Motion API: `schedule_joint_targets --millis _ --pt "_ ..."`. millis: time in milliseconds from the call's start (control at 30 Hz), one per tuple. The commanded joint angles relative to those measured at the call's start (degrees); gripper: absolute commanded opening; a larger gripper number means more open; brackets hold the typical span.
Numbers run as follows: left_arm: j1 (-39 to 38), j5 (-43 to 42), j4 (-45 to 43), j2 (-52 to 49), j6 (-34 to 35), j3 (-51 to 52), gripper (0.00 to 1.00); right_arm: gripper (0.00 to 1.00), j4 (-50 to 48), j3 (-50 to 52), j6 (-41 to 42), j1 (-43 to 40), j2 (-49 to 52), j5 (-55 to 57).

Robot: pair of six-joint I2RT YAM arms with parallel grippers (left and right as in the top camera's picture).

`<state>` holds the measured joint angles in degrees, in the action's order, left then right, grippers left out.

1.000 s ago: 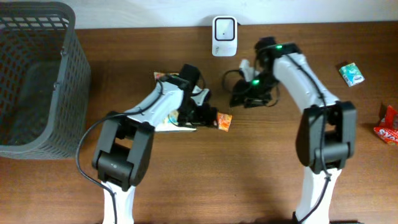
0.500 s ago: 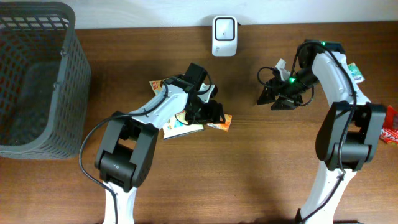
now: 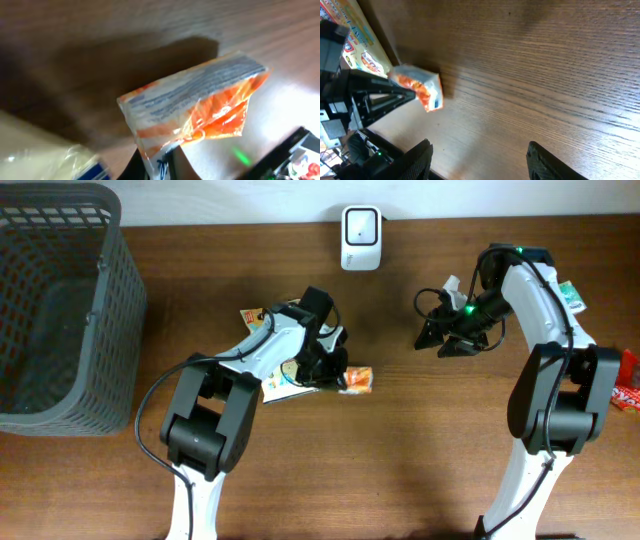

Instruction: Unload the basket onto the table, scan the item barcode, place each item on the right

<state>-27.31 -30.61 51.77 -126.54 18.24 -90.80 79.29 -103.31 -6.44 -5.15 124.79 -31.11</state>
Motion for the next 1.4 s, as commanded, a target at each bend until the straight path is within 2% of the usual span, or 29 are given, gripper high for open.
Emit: schedule_joint_targets --millis 0,67,133,300,400,533,700,867,967,1067,1100,1133,1200,1267,1367 --pt "-0.3 2.3 5.8 -2.4 0.0 -6.6 0.00 0.61 0.0 -0.7 -0.7 0.3 -0.7 0.5" --pt "-0.2 -1.1 8.7 -2.4 0.2 -11.0 0.00 0.61 0.0 -0.3 -0.7 0.2 -0.7 0.5" --pt "-0.2 0.7 11.8 -2.4 0.2 -15.4 0.00 0.61 -0.1 0.6 -0.7 0.2 -0.7 1.0" --pt "-0.5 27.1 27.6 -2.4 2.8 -29.0 0.00 0.61 -1.7 3.3 -0.7 0.2 -0.7 3.7" --pt "-0.4 35.9 35.3 -2.4 3.6 -33.8 0.00 0.61 -2.2 3.5 -0.5 0.2 -0.7 3.7" --pt "-0.6 46.5 43.1 -3.2 3.6 -34.2 0.00 0.61 -2.8 3.5 -0.2 0.3 -0.7 3.7" --pt "-2.6 46.0 43.9 -5.4 0.9 -34.2 0.00 0.61 -2.5 3.5 -0.2 0.2 -0.7 3.5" --pt "-5.9 37.0 43.2 -8.6 -8.0 -34.2 0.01 0.61 -1.9 3.5 -0.2 0.2 -0.7 3.5" --pt "-8.9 35.8 44.6 -11.8 -9.0 -34.2 0.04 0.61 -1.6 3.5 -0.2 0.2 -0.7 3.5" --pt "-10.8 35.8 44.7 -13.8 -11.8 -34.2 0.15 0.61 -1.6 3.5 -0.2 0.2 -0.7 3.4" --pt "-11.3 35.8 44.5 -14.0 -12.8 -34.2 0.31 0.61 -1.6 3.5 -0.2 0.2 -0.7 3.3" --pt "-11.7 35.8 43.4 -14.1 -13.9 -34.2 0.54 0.61 -1.5 3.5 -0.2 0.2 -0.7 3.3" --pt "-11.9 35.7 40.3 -14.1 -14.0 -34.6 0.70 0.61 -1.1 3.5 -0.2 0.2 -0.7 3.3" --pt "-11.5 35.7 39.6 -14.1 -12.4 -36.2 0.70 0.61 -0.3 3.5 -0.2 0.2 -0.7 3.3" --pt "-8.9 34.9 42.9 -14.1 -8.8 -43.0 0.77 0.61 0.1 3.5 -0.2 0.2 -0.7 3.3"
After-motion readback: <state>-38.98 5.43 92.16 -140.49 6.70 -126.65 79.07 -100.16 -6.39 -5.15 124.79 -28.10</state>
